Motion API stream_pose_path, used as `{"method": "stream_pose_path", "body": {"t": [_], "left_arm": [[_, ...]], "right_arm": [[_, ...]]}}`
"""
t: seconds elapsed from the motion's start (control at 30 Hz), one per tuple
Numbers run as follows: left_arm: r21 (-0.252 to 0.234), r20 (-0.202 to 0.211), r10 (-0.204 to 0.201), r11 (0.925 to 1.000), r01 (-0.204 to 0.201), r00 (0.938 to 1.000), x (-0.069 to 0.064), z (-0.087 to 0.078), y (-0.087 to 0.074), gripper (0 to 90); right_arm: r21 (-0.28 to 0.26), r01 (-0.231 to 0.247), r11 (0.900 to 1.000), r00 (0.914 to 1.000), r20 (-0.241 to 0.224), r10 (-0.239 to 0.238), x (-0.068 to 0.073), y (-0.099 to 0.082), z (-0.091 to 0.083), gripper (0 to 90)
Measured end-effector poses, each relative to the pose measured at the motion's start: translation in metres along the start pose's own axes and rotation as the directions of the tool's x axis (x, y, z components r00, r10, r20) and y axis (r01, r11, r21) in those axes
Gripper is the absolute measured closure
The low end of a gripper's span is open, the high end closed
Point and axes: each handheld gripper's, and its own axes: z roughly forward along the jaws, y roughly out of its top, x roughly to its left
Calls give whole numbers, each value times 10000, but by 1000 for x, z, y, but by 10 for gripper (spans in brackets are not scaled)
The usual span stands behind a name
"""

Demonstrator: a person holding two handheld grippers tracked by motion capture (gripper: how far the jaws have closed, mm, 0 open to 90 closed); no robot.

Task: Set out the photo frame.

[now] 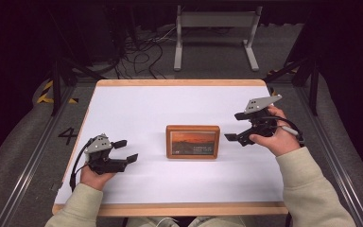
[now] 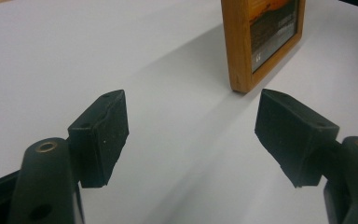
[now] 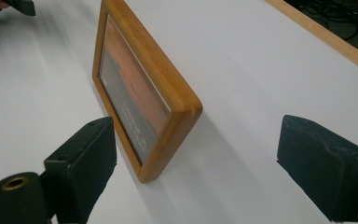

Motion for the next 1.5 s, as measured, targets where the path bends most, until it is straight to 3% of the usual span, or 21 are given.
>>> {"method": "stream_pose_path", "body": {"t": [0.13, 0.5, 0.87, 1.03, 1.3, 1.5], "left_arm": [[-27, 277, -155, 9999, 156, 9995, 0, -3, 0, 235], [-139, 204, -14, 9999, 17, 9998, 1, -4, -2, 163], [-186, -26, -63, 9998, 62, 10000, 5, -4, -6, 136], [-227, -94, -12, 9997, 10, 10000, 6, -4, -6, 124], [-153, -85, 37, 9999, -38, 10000, 7, -1, -8, 111], [-34, -98, 37, 10000, -37, 9999, 7, 1, -8, 107]], "right_arm": [[-179, -238, 9996, 9996, 154, 241, 2, -13, -7, 123], [-763, -819, 9937, 9952, 471, 856, 10, -51, -18, 122], [-831, -1582, 9839, 9842, 673, 1639, 10, -90, -4, 122], [-1032, -1829, 9777, 9753, 1062, 1937, 9, -102, 2, 122], [-1306, -1998, 9711, 9679, 1276, 2163, 9, -118, 13, 121], [-1091, -2240, 9685, 9613, 1389, 2380, 11, -127, 27, 121]]}}
